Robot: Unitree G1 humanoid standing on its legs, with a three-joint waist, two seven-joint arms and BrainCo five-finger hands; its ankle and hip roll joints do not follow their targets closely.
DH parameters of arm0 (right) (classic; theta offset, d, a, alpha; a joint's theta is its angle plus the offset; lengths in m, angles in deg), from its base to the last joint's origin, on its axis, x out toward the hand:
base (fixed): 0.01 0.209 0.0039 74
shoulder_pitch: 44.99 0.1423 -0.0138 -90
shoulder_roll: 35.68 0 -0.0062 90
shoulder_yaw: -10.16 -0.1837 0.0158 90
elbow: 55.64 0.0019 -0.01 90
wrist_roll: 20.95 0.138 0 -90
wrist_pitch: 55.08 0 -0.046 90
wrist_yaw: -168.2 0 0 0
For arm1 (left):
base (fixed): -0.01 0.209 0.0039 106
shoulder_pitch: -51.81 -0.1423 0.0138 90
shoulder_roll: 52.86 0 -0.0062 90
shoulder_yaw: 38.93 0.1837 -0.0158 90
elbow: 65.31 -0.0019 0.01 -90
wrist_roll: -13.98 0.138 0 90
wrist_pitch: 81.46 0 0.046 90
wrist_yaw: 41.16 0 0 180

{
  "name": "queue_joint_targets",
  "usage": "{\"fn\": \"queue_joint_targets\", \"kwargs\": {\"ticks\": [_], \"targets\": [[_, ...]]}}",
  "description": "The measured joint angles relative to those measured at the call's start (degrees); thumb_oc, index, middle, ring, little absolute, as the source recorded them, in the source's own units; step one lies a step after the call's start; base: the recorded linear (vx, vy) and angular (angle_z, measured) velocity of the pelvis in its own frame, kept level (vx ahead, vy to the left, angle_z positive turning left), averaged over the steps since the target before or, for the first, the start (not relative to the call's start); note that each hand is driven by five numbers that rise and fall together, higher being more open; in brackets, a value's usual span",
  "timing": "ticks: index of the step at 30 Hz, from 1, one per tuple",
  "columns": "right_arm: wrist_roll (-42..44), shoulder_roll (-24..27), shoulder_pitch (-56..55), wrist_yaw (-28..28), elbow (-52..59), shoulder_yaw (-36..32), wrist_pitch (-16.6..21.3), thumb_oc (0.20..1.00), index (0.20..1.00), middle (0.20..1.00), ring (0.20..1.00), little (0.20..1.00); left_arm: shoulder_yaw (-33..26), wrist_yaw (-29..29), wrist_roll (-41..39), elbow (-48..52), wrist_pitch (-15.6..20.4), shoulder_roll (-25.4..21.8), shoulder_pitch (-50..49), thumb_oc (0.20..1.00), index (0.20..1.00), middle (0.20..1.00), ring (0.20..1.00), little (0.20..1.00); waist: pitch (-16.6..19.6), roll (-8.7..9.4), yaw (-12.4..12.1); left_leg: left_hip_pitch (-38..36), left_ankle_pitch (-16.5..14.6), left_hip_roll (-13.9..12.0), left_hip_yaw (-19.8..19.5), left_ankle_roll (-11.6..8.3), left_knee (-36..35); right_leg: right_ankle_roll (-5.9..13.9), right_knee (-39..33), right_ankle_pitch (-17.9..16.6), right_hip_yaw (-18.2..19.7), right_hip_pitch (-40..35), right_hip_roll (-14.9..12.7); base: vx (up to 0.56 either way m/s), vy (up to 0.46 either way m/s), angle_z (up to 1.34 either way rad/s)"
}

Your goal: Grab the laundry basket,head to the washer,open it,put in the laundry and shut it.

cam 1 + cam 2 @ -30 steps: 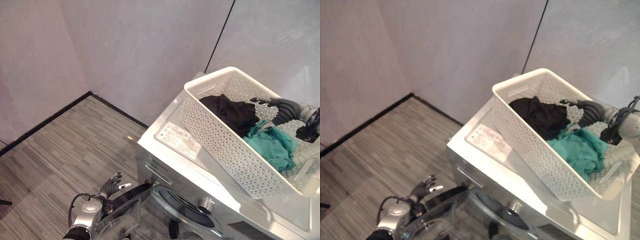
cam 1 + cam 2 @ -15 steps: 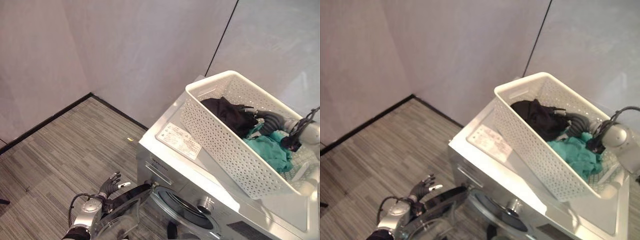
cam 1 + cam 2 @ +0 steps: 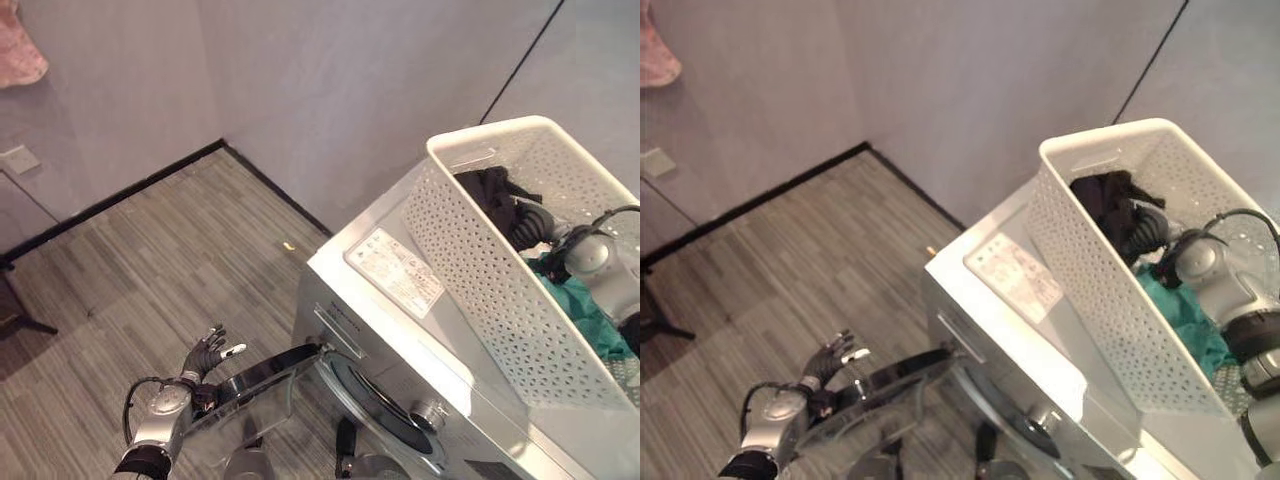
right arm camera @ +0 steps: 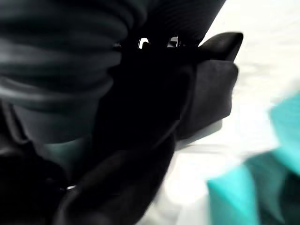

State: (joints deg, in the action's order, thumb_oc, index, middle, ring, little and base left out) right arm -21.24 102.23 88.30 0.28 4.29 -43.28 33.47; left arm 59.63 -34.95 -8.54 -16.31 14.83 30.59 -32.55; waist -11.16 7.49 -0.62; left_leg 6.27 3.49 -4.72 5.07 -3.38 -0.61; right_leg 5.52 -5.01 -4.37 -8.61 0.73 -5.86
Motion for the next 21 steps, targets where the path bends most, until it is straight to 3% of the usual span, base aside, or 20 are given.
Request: {"fn": "queue_joint_targets", "kwargs": {"ticks": [1,2,3,16,21], "targets": [[-0.8,1.8,-0.1,1.9,2.4,1.8,0.0,0.523,0.523,0.523,0.523,0.523,0.0,0.6,0.0,0.1,0.1,-0.3,0.1,1.0,1.0,1.0,1.0,1.0,-0.3,0.41,-0.1,-0.1,-0.1,0.0,-0.1,-0.04,0.2,0.01,0.0,0.0,-0.1,-0.3,0.0,-0.01,-0.031,0.06],[-0.8,3.2,-0.3,2.1,4.1,2.7,0.1,0.25,0.25,0.25,0.25,0.25,0.1,0.9,0.0,0.3,0.1,-0.6,0.0,1.0,1.0,1.0,1.0,1.0,-0.3,0.47,-0.1,-0.1,-0.1,0.1,-0.3,-0.04,0.3,0.05,0.0,0.1,-0.3,-0.5,-0.1,-0.01,-0.022,0.07],[-1.0,3.5,-0.2,2.4,4.7,2.7,0.3,0.2,0.2,0.2,0.2,0.2,0.2,1.3,0.1,0.4,0.0,-0.9,0.0,1.0,1.0,1.0,1.0,1.0,-0.4,0.71,0.0,-0.2,-0.2,0.2,-0.5,-0.04,0.4,0.05,0.0,0.1,-0.4,-0.7,-0.1,-0.01,-0.018,0.08],[4.1,8.8,-4.1,11.1,12.1,2.6,1.3,0.2,0.2,0.2,0.2,0.2,1.2,1.9,0.7,1.6,0.8,-2.1,0.0,1.0,1.0,1.0,1.0,1.0,-0.4,2.42,-0.7,-0.8,-0.1,0.3,-1.6,-0.1,0.4,0.18,0.0,0.3,-1.5,-1.9,-0.3,0.0,-0.006,0.04],[6.8,9.7,-10.6,12.3,14.9,-3.2,1.8,0.2,0.2,0.2,0.2,0.2,0.5,1.9,1.0,1.1,1.0,-2.0,-0.4,1.0,1.0,1.0,1.0,1.0,-0.2,2.23,-0.5,-1.4,-0.2,0.2,-1.5,-0.1,0.3,0.09,0.0,0.4,-1.4,-2.3,-0.3,0.0,0.0,0.0]]}}
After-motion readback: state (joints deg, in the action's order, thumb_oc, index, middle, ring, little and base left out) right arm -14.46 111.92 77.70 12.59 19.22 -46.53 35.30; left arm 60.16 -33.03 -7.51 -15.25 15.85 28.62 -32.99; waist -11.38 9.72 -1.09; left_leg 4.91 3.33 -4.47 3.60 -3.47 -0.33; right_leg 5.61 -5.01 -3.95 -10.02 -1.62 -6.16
